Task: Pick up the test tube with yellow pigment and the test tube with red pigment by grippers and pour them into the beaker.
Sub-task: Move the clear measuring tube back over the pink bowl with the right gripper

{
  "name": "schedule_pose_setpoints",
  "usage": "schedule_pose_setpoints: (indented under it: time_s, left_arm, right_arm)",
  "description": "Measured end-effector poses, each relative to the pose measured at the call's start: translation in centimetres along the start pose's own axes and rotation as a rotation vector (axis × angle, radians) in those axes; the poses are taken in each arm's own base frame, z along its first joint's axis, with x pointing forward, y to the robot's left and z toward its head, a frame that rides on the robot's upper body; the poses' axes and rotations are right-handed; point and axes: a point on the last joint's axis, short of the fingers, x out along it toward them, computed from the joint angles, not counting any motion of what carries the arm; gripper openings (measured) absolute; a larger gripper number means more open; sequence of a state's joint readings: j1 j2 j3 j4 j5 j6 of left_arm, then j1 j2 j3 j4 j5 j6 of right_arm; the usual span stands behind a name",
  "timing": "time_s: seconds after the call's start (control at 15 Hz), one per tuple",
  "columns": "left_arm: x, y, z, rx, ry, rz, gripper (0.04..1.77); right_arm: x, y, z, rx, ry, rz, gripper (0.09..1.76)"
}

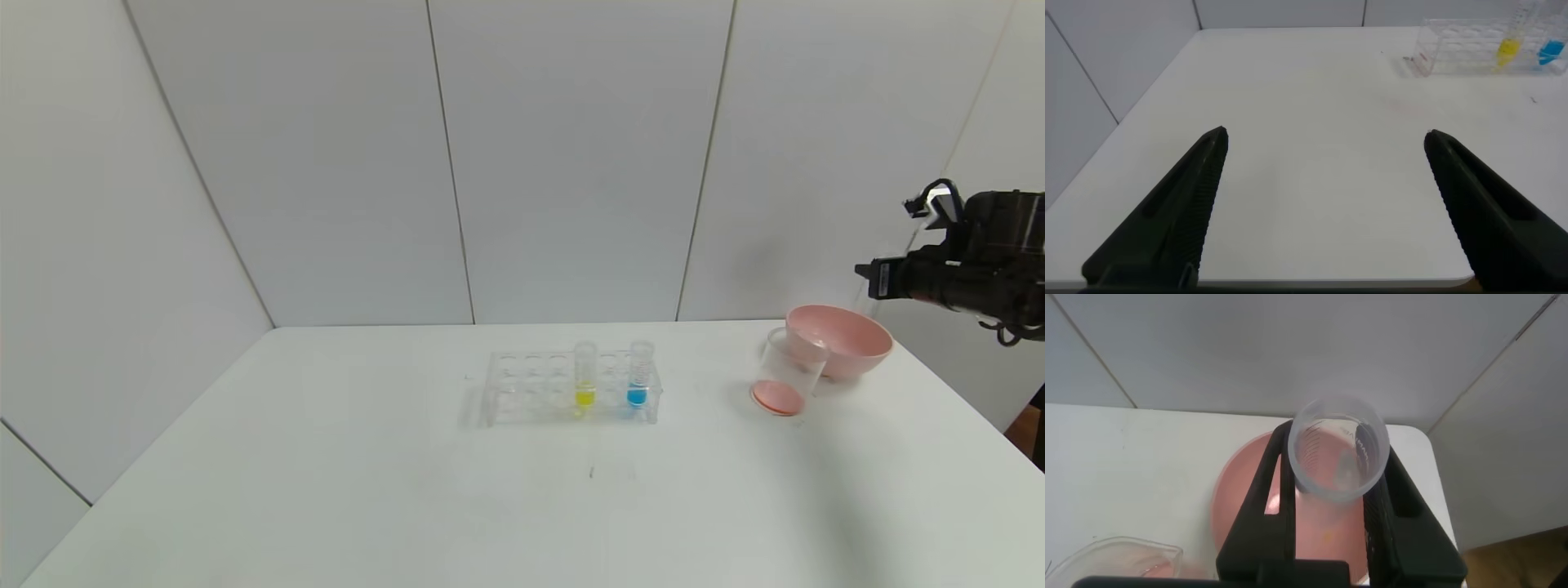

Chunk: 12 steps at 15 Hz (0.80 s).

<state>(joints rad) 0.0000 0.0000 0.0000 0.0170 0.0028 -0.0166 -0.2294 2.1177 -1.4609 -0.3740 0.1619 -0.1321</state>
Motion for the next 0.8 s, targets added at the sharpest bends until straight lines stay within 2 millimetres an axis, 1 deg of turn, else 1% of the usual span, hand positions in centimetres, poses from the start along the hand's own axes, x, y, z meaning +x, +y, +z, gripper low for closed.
schedule_pose_setpoints:
  time_s: [0.33,0.53,0.8]
  left_arm:
    - [0.0,0.0,0.0,0.0,0.0,0.0,1.72]
    - [0.0,0.0,0.0,0.0,0.0,0.0,1.72]
    - [0.0,0.0,0.0,0.0,0.0,0.0,1.72]
  right_arm:
    - [2.1,-0.6,-2.4,0.006,-0.029,-0.028,0.53]
    - [2.9,-0.6,-4.0,0.03,-0.001,-0.025,0.53]
    - [3.2,-0.4,-4.6,0.047,0.011,-0.02,0.53]
